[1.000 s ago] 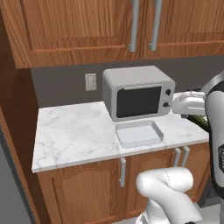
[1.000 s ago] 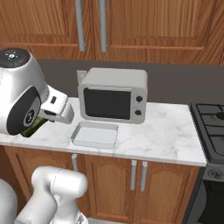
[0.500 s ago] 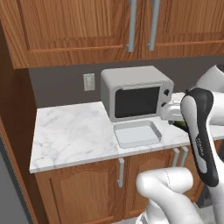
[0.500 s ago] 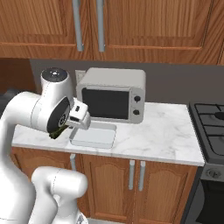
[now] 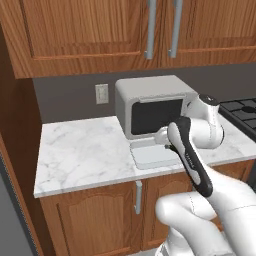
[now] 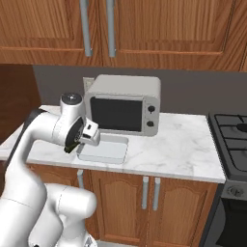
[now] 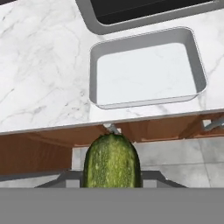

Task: Take the bell pepper and squash out of the freezer and place them in the tupperware container on the counter. Then put the tupperware containing the vegetables back in the freezer.

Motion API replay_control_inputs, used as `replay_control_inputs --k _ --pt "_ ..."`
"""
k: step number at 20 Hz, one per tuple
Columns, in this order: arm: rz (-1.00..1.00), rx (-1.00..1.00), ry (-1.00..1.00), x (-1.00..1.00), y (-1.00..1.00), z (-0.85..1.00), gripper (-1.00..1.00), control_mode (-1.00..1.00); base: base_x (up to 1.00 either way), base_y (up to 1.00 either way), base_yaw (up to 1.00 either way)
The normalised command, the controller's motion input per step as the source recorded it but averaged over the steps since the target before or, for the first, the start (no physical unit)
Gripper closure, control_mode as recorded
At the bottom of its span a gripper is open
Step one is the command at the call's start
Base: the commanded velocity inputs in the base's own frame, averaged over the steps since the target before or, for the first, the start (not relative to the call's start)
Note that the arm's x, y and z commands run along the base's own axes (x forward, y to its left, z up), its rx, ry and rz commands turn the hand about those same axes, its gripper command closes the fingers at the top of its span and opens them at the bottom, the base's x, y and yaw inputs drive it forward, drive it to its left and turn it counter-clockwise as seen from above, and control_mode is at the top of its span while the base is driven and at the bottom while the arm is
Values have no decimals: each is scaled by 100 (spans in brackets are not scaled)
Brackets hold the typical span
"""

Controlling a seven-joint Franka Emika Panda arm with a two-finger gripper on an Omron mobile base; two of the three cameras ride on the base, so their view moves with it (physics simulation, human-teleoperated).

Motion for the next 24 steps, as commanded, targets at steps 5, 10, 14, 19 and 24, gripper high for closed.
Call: replay_control_inputs --k 5,10,14,19,24 --pt "0 0 9 96 14 -34 100 -100 0 0 0" --pt "0 0 7 74 0 -42 100 -100 0 0 0" --pt "0 0 3 41 0 -49 100 -100 0 0 0" --pt "0 0 0 20 0 -49 100 -100 0 0 0" --pt "0 -1 0 11 0 -41 100 -100 0 0 0"
